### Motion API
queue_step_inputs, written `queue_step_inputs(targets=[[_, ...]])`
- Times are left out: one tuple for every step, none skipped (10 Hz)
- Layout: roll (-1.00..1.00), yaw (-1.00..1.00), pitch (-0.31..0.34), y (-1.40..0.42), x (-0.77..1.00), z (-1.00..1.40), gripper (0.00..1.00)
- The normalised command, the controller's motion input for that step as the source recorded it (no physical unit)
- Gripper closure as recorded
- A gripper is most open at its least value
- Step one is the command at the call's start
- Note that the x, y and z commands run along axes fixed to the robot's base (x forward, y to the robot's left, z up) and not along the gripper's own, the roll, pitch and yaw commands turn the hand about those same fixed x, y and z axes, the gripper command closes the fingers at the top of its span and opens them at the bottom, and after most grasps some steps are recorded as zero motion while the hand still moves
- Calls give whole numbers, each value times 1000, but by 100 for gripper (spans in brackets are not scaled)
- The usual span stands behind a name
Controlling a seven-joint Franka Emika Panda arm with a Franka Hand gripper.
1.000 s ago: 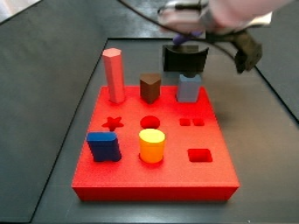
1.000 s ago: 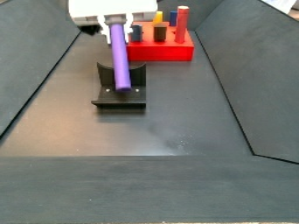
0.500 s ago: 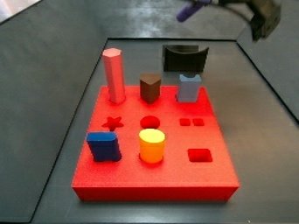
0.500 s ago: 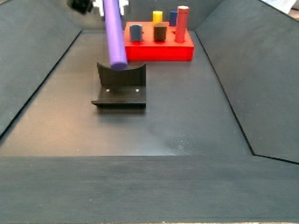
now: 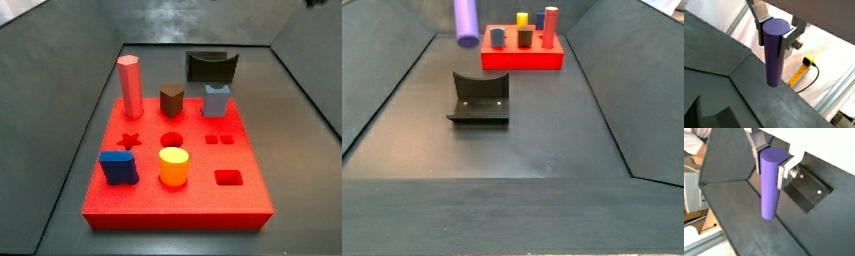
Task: Pick up the round object. Move up. Place the round object on the fixture. Regrasp the round object. Move to above the board. Insert the round object.
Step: Move to above the board.
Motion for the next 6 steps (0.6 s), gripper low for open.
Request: queue_step_inputs(targets=[[-29, 46, 100, 9, 75, 1000, 100], [-30, 49, 115, 2, 78, 1000, 100], [-33, 60, 126, -6, 79, 1000, 100], [-38, 76, 135, -16, 71, 890, 100], [-39, 91, 141, -19, 54, 716, 100], [-45, 104, 138, -22, 43, 544, 100]])
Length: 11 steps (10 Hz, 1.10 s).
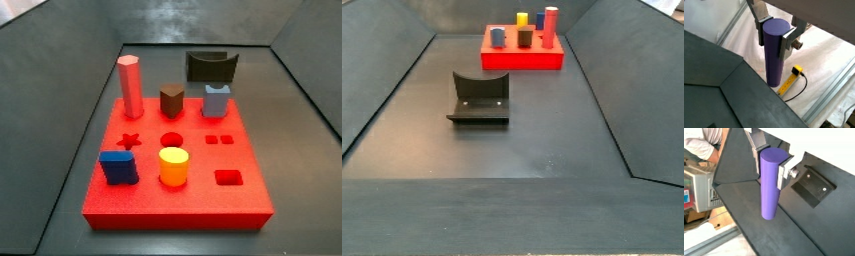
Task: Pick up the round object. Move up. Place the round object on the fixture. Regrasp the round object. Move to above the board. Insert the round object.
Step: Move to above the board.
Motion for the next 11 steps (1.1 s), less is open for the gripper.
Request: queue_step_inputs(targets=[[-50, 116, 129, -23, 37, 378, 100], [-56, 125, 118, -23, 32, 211, 100], [-1000, -138, -74, -1000, -676, -106, 100], [-1000, -138, -83, -1000, -679, -103, 100], [-1000, -141, -103, -1000, -737, -107, 100], [-1000, -140, -107, -1000, -748, -124, 100], [-1000, -144, -113, -1000, -770, -113, 100], [-1000, -147, -113, -1000, -806, -117, 100], [-1000, -149, -108, -1000, -836, -122, 100], [-1000, -152, -107, -935, -798, -110, 100], [-1000, -159, -105, -399, -403, -44, 100]])
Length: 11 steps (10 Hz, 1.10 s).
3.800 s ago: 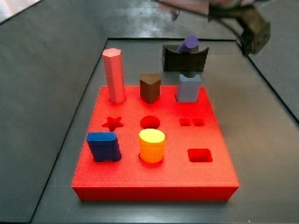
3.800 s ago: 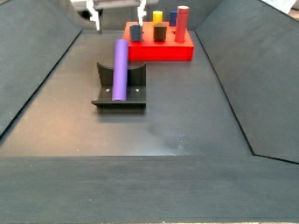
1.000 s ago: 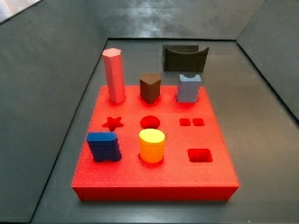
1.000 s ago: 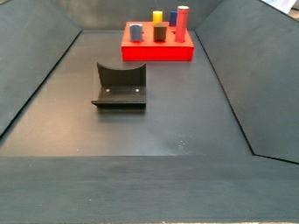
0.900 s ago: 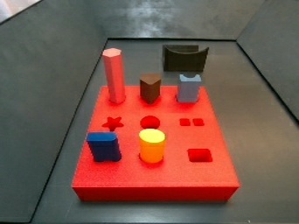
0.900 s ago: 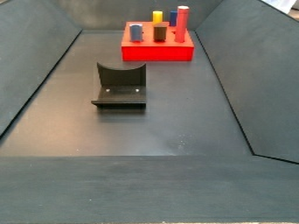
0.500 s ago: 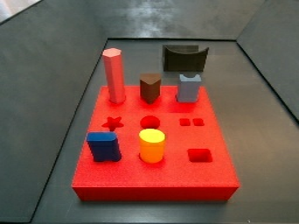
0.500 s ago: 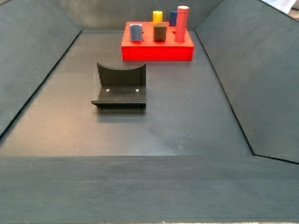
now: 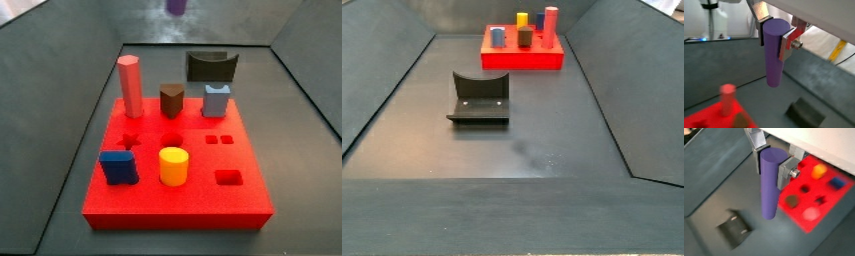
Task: Pick up the round object. Move up. Place the round object on the fixture. Regrasp the round object. Move to above the board. Insert the round object.
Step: Move to above the board, then insert the round object.
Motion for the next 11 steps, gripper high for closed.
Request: queue_step_inputs(targets=[[-1000, -159, -86, -134, -203, -21, 100], [-1000, -158, -64, -51, -115, -17, 100], [-1000, -154, -64, -38, -85, -13, 100], [-813, -122, -56, -20, -68, -7, 100], [-532, -65, -39, 6, -54, -5, 100], [-362, -41, -33, 8, -44, -5, 100], [-243, -27, -27, 9, -35, 0, 100], [0, 0, 0, 0, 0, -20, 100], [-14, 0, 0, -69, 0, -100, 100], [0, 3, -41, -254, 0, -169, 100], [-134, 0, -254, -354, -163, -140, 100]])
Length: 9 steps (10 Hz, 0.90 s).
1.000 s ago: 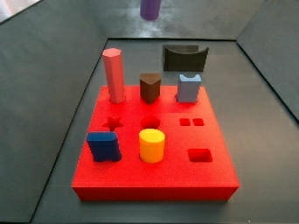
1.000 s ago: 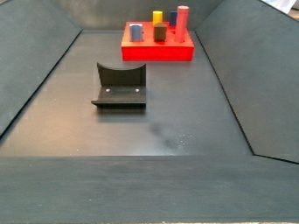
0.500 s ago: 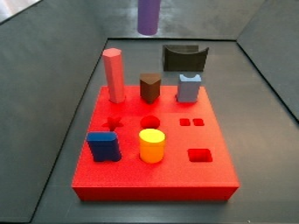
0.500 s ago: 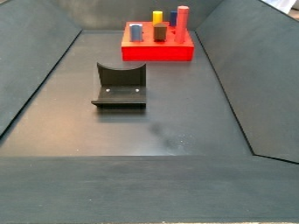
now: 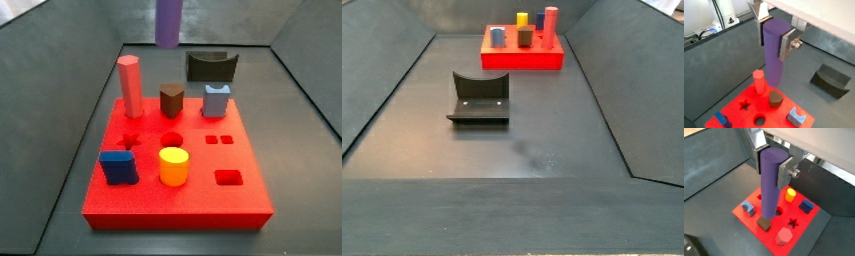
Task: Pick up the round object. Move up. Place the round object on the fixture. Regrasp the round object. Move to above the board. Insert the round object.
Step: Insert the round object.
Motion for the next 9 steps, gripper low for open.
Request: queue_step_inputs(targets=[[-246, 0, -326, -374, -129, -226, 100], [-267, 63, -334, -383, -37, -189, 100], [-244, 0, -337, -383, 0, -283, 100], [-166, -197, -346, -300, 0, -463, 100], [-130, -371, -166, -86, 191, -729, 100], [-93, -274, -13, 0, 137, -743, 100], [-37, -131, 0, 0, 0, -654, 100], [-64, -71, -1, 0, 0, -563, 100], [-61, -43, -59, -34, -37, -469, 100]])
